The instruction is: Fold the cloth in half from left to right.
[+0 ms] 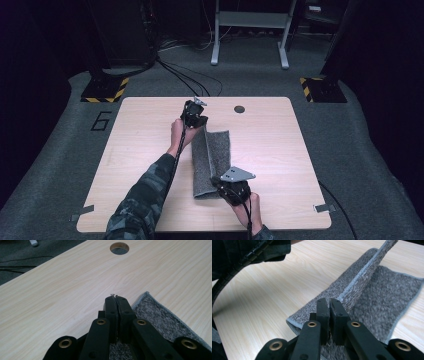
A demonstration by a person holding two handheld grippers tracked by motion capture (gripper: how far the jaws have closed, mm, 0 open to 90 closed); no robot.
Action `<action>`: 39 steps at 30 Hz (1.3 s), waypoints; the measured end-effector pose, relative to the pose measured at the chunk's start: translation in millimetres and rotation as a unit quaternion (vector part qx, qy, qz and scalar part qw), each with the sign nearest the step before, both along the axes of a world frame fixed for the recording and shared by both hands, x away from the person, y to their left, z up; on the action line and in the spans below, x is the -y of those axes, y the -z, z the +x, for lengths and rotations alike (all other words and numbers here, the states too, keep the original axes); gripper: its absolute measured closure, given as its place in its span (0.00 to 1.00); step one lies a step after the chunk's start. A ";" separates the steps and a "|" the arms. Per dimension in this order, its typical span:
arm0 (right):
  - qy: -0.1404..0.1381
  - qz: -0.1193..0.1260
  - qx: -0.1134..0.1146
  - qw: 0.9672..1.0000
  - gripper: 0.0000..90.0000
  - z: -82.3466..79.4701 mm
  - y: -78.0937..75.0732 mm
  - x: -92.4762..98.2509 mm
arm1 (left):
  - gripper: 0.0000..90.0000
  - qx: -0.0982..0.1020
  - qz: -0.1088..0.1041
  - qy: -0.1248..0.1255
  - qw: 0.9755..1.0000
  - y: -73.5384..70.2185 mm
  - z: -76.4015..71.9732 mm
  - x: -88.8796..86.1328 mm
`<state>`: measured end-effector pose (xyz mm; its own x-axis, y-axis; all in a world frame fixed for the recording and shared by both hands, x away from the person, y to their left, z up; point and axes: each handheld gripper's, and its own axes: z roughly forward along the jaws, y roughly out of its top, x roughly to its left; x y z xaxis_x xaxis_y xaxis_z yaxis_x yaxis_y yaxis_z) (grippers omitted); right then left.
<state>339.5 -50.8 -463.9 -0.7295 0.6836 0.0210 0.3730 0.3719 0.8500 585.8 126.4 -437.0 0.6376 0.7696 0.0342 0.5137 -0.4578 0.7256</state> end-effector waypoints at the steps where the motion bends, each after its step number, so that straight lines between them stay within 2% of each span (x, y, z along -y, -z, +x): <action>1: 0.001 -0.002 -0.004 1.000 0.96 -0.6 0.2 1.2 | 0.98 0.000 -0.003 0.002 1.000 0.5 0.1 1.8; 8: 0.013 -0.009 -0.006 1.000 0.96 -1.7 4.1 11.2 | 0.98 0.005 -0.006 0.007 1.000 5.2 1.2 15.6; 10: 0.017 -0.011 -0.005 1.000 0.96 -1.6 6.2 13.4 | 0.97 0.007 0.001 0.013 1.000 7.4 1.4 21.0; 16: 0.026 -0.022 -0.025 0.999 0.96 -2.1 17.4 22.9 | 0.97 -0.001 0.004 0.022 1.000 16.5 4.5 36.4; 20: 0.025 -0.029 -0.030 0.999 0.96 -0.8 21.7 25.7 | 0.95 -0.004 0.012 0.027 1.000 22.2 7.4 44.7; 21: 0.029 -0.029 -0.032 0.999 0.96 -1.4 22.6 26.1 | 0.95 -0.003 0.007 0.024 1.000 24.0 7.9 46.5; 30: 0.040 -0.033 -0.043 0.998 0.96 -1.7 30.3 32.9 | 0.98 -0.012 0.013 0.031 0.999 34.9 11.7 57.1; 36: 0.048 -0.035 -0.040 0.997 0.95 -4.1 29.8 38.0 | 0.98 -0.003 0.007 0.041 0.999 33.2 10.7 64.8; 39: 0.057 -0.031 -0.045 0.997 0.95 -4.7 32.3 41.7 | 0.98 -0.004 0.013 0.045 0.999 34.8 11.2 69.6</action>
